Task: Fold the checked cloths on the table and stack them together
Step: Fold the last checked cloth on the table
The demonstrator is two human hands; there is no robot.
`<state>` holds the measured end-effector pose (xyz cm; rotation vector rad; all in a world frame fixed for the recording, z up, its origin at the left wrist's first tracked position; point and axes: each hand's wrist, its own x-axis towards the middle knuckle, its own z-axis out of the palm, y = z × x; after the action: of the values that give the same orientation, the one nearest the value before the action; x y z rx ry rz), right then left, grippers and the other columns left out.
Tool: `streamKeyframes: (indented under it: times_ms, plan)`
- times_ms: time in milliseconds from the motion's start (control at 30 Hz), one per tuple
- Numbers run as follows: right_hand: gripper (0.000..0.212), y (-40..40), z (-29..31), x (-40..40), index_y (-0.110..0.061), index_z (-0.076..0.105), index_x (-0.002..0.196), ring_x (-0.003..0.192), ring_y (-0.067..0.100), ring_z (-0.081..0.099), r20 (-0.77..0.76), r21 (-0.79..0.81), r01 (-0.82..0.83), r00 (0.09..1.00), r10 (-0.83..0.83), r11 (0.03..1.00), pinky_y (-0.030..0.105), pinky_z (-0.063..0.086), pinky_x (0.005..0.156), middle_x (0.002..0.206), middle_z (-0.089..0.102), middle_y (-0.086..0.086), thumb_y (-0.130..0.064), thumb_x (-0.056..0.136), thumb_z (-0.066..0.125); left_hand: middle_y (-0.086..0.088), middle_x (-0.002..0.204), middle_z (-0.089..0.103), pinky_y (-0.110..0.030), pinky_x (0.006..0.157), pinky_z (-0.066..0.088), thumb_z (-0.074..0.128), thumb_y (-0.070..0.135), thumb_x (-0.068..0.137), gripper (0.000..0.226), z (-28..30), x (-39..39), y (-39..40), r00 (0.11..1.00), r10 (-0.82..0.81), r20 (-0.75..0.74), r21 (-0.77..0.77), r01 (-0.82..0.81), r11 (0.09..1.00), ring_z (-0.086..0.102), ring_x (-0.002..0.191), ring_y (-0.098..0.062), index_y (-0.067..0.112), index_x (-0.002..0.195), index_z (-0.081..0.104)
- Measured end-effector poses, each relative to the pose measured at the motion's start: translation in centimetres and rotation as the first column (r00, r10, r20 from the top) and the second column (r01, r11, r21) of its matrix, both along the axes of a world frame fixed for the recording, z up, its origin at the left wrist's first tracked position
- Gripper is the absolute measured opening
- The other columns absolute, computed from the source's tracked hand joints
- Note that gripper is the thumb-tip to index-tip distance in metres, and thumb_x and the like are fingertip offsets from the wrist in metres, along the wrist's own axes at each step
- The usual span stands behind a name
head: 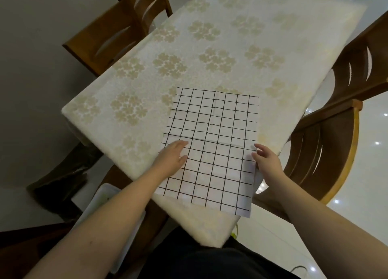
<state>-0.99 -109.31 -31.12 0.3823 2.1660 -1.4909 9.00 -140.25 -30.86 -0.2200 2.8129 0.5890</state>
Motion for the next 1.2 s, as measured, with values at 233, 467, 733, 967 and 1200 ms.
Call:
streamKeyframes:
  times_ms: [233,467,733,967,1200]
  plan:
    - [0.034,-1.1,-0.2,-1.7,-0.023,0.061,0.129,0.118,0.025,0.055,-0.006,0.066,0.076,0.997,-0.076,0.995,0.044,0.046,0.104,0.130,0.059,0.008,-0.017,0.096,0.058,-0.007,0.152,0.039,-0.041,0.111,0.030,0.054,0.020,0.097,0.051,-1.3,-5.4,-4.8,0.997,-0.077,0.001,-0.127,0.076,0.989,0.036,0.139,-0.026,0.016,0.147,0.041]
    - [0.025,-2.5,-0.1,-1.5,-0.022,0.068,0.115,0.105,0.016,0.055,-0.072,0.187,0.009,0.997,0.004,0.982,0.030,0.046,0.093,0.119,0.059,-0.005,-0.019,0.091,0.066,-0.002,0.117,0.063,-0.038,0.087,0.041,0.060,0.021,0.094,0.021,-3.4,-7.4,-6.9,0.983,-0.141,-0.120,-0.115,0.128,0.985,0.056,0.106,-0.026,0.017,0.114,0.068]
    - [0.021,-2.3,0.4,-1.4,-0.021,0.071,0.106,0.100,0.017,0.059,-0.117,0.317,0.021,0.993,0.018,0.948,0.027,0.047,0.082,0.102,0.064,-0.004,-0.027,0.086,0.073,0.000,0.105,0.062,-0.033,0.083,0.037,0.061,0.023,0.094,0.012,-3.4,-8.1,-7.9,0.973,-0.183,-0.141,-0.112,0.168,0.979,0.054,0.099,-0.023,0.017,0.101,0.068]
    - [0.015,-2.5,2.8,-1.5,-0.016,0.072,0.094,0.091,0.018,0.059,-0.221,0.389,0.000,0.971,0.093,0.921,0.019,0.041,0.066,0.092,0.064,-0.002,-0.028,0.084,0.074,0.002,0.101,0.065,-0.030,0.084,0.033,0.060,0.021,0.096,0.008,-0.7,-8.2,-8.4,0.957,-0.165,-0.238,-0.059,0.155,0.986,0.058,0.095,-0.021,0.015,0.098,0.065]
    - [0.010,-3.0,8.6,-3.6,-0.024,0.067,0.086,0.114,0.017,0.052,-0.492,0.390,0.100,0.863,0.115,0.915,0.035,0.040,0.093,0.120,0.061,0.000,-0.030,0.083,0.075,-0.015,0.067,0.068,-0.038,0.068,0.048,0.063,0.014,0.093,0.012,7.9,-11.2,-9.0,0.843,-0.193,-0.501,-0.134,0.145,0.980,0.063,0.059,-0.035,0.005,0.098,0.068]
